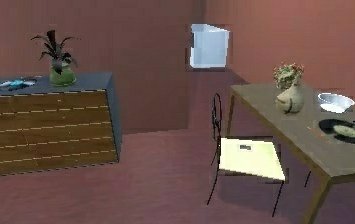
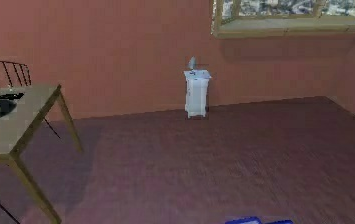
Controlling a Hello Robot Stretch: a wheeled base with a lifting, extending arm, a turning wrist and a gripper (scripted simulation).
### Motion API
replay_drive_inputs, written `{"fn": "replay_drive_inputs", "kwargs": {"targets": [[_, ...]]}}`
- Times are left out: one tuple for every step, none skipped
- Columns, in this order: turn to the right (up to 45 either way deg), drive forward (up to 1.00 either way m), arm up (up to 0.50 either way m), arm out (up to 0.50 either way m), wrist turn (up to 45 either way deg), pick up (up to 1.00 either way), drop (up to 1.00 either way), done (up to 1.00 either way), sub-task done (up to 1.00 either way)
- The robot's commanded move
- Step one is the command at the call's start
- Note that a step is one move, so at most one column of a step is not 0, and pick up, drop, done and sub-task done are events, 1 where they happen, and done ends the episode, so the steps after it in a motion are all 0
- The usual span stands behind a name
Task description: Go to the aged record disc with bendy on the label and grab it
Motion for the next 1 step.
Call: {"fn": "replay_drive_inputs", "kwargs": {"targets": [[27.0,0.0,0.0,0.0,0.0,0.0,0.0,0.0,0.0]]}}
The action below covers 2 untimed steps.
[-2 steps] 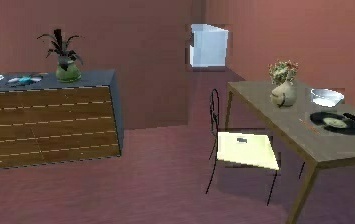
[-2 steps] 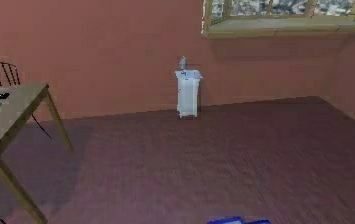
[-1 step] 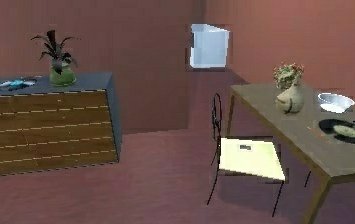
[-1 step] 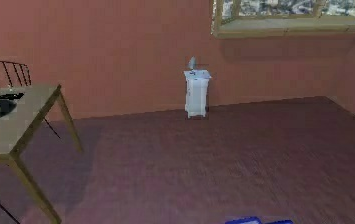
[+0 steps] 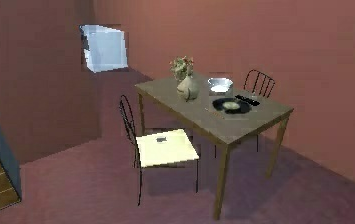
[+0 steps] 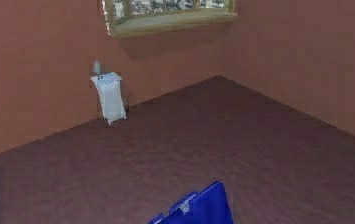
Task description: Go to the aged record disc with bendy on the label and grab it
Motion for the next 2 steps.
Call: {"fn": "replay_drive_inputs", "kwargs": {"targets": [[0.0,0.15,0.0,0.0,0.0,0.0,0.0,0.0,0.0],[42.0,0.0,0.0,0.0,0.0,0.0,0.0,0.0,0.0]]}}
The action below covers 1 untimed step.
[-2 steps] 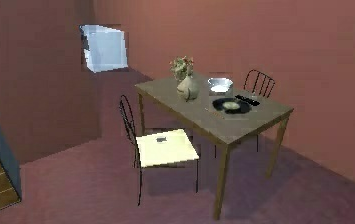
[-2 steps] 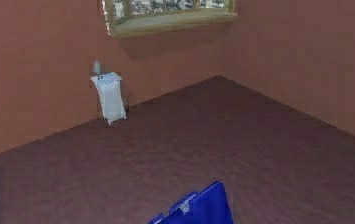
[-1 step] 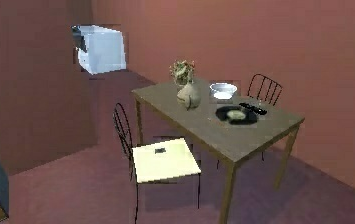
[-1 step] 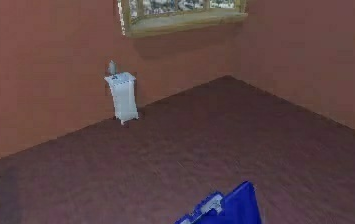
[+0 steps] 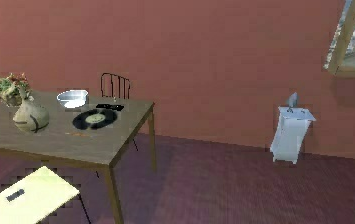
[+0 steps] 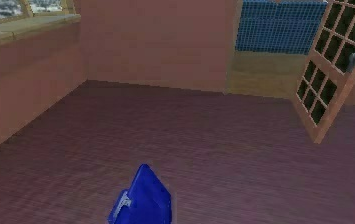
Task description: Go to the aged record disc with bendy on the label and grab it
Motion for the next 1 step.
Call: {"fn": "replay_drive_inputs", "kwargs": {"targets": [[3.0,0.0,0.0,0.0,0.0,0.0,0.0,0.0,0.0]]}}
